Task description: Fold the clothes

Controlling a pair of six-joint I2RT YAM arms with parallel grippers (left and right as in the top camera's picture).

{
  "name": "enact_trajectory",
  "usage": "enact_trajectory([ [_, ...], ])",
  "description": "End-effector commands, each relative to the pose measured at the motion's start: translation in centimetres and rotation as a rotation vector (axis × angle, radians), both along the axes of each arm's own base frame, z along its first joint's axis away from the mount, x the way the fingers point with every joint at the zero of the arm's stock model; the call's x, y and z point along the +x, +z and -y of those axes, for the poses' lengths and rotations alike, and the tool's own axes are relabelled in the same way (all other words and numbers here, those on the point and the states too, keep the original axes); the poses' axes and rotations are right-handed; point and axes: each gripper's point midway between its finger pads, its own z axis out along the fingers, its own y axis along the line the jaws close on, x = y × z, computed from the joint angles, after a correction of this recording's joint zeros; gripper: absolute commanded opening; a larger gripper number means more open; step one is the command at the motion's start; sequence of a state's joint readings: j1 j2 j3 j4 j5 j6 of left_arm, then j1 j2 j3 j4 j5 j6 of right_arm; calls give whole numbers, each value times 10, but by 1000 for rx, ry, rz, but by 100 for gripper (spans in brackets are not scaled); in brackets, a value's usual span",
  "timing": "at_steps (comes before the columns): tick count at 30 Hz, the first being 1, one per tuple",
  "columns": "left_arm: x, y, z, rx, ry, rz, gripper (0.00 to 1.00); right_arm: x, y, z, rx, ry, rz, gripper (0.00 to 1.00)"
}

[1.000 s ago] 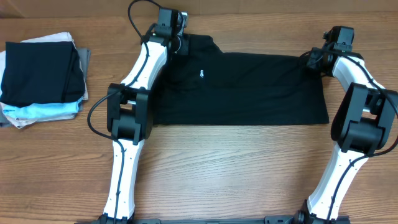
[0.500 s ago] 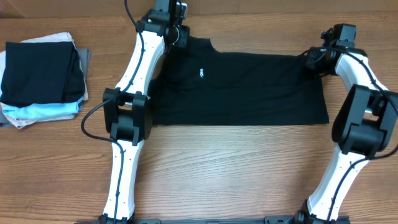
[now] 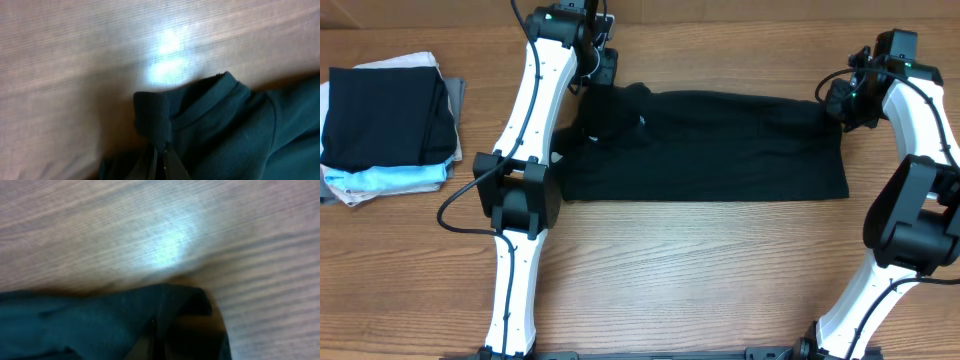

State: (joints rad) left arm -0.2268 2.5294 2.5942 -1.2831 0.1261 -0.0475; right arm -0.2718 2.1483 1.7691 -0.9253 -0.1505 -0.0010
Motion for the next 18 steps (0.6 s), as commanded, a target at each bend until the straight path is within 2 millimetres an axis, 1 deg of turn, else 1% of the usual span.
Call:
enact_trajectory([
  [1,-5,27,-10,10,-8,26,4,-5,15,15,-7,-18,11,4],
  [7,-35,17,-18,33,8,-107,4,-30,9,29,21,-62,-74,4],
  [12,-59,11,-33,99,91,-213,4,-47,4,27,42,-72,-140,4],
  [14,-69,10,-35,101,120,-257,4,-50,3,26,47,-72,-152,4],
  [17,-83,8,-30,93,131,-319,4,-55,-3,24,57,-83,-174,4],
  [18,-89,5,-27,102,126,-342,4,-60,-8,22,62,-83,-190,4],
])
